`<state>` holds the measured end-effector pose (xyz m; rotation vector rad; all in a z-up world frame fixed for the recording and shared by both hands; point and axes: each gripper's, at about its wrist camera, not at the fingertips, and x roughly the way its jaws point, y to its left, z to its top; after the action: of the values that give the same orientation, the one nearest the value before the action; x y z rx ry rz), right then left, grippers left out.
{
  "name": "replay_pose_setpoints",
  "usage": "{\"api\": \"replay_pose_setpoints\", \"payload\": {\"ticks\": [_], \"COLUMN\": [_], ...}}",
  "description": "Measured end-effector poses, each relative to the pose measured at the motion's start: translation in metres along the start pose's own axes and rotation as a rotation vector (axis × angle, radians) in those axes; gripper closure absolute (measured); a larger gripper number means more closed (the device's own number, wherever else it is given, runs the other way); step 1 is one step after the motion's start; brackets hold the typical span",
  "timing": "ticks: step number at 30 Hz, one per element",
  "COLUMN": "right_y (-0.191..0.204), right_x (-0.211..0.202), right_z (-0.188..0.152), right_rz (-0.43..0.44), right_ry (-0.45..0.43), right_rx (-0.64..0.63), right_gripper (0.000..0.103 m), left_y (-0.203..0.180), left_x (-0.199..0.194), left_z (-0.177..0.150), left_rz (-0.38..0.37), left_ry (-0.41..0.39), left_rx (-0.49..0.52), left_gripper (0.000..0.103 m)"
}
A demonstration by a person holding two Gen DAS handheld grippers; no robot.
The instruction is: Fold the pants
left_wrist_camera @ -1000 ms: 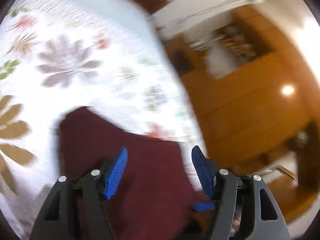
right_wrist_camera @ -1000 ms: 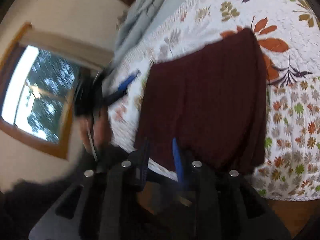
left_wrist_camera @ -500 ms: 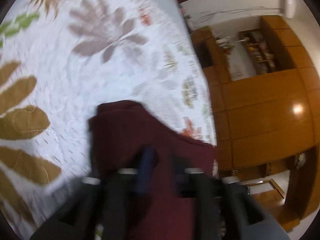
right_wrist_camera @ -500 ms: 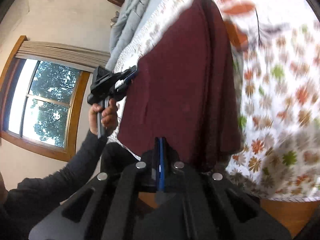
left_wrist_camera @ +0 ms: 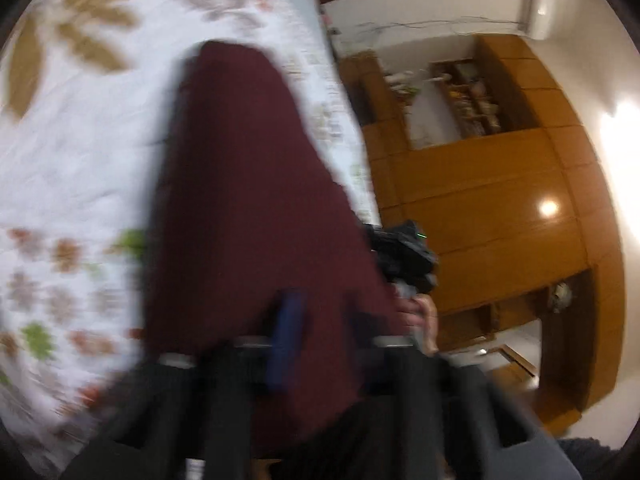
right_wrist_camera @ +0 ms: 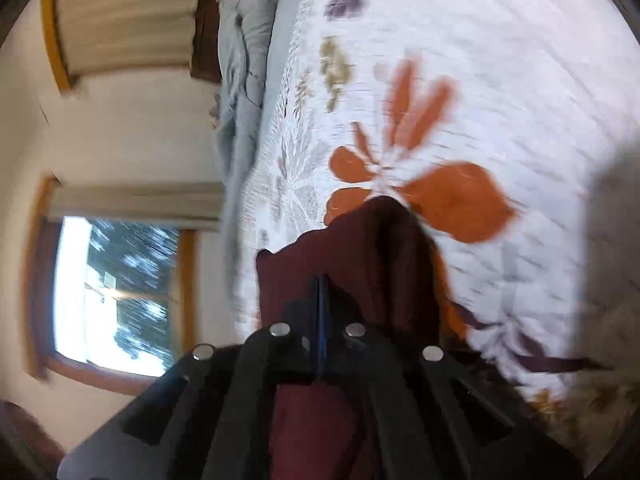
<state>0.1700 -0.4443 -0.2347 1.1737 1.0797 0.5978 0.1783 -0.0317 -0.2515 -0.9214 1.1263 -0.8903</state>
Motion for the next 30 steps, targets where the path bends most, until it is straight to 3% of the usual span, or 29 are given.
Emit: {"api": "replay_pose_setpoints", "payload": {"ticks": [2,4,6,7,10,12,13,14,16,18,19,20,21,22,23,27,30], "right_y": [0.013,0.03,0.049,0.069,0.099,0.099,0.093,0.085,0.065,0.07,0.081,0.09,0.1,0.111,0.111,0.078,0.06], "right_x": [0.0,-0.003,-0.009,-0.007,0.017,0.035,0.031,0.027,0.002,-0.013,-0.02,-0.025,-0.034,-0.041,-0.049,-0.071,-0.059], "right_z": [-0.002,-0.004,-0.015,-0.028,-0.069,-0.089,-0.094,-0.091,-0.09,-0.093,-0.1,-0.105,-0.116,-0.128,-0.135,-0.145,-0.142], "right_rz": [-0.055,-0.124,-0.139,-0.129,-0.165,-0.278,-0.322,-0.341,-0.339,-0.357,-0.356,-0.344,-0.349,-0.393,-0.44,-0.353,-0.299], "right_ry": [-0.006,-0.014,-0.021,0.003,0.12,0.191,0.196,0.189,0.148,0.104,0.087,0.066,0.042,0.013,-0.019,-0.088,-0.035], "right_rx": [-0.047,-0.086,-0.125,-0.173,-0.263,-0.313,-0.314,-0.294,-0.225,-0.232,-0.255,-0.274,-0.303,-0.326,-0.3,-0.084,-0.023], "right_gripper": [0.103,0.103,0.095,0.092,0.077,0.082,0.097,0.103,0.103,0.101,0.087,0.064,0.053,0.034,0.03,0.03,0.032], "left_y": [0.018,0.01,-0.002,-0.009,-0.02,-0.026,-0.029,-0.031,-0.039,-0.046,-0.048,-0.05,-0.051,-0.052,-0.054,-0.053,-0.043], "left_x": [-0.006,-0.007,-0.008,-0.01,-0.012,-0.017,-0.024,-0.033,-0.052,-0.064,-0.071,-0.072,-0.075,-0.075,-0.074,-0.057,-0.043], "left_z": [0.003,0.005,0.005,0.005,0.004,0.005,0.006,0.007,0.017,0.027,0.032,0.037,0.04,0.042,0.042,0.034,0.027], "left_rz": [-0.054,-0.031,-0.032,-0.053,-0.055,-0.048,-0.036,-0.029,-0.003,0.032,0.041,0.039,0.038,0.047,0.053,0.071,0.074], "left_ry": [-0.005,-0.003,0.004,0.004,-0.006,-0.015,-0.03,-0.052,-0.097,-0.119,-0.125,-0.13,-0.133,-0.134,-0.129,-0.08,-0.049], "left_rx": [-0.089,-0.057,-0.019,-0.009,0.011,0.01,0.012,0.014,0.035,0.067,0.074,0.073,0.073,0.079,0.089,0.118,0.084], "left_gripper": [0.1,0.1,0.079,0.064,0.05,0.042,0.039,0.035,0.029,0.028,0.028,0.028,0.028,0.028,0.028,0.028,0.028]}}
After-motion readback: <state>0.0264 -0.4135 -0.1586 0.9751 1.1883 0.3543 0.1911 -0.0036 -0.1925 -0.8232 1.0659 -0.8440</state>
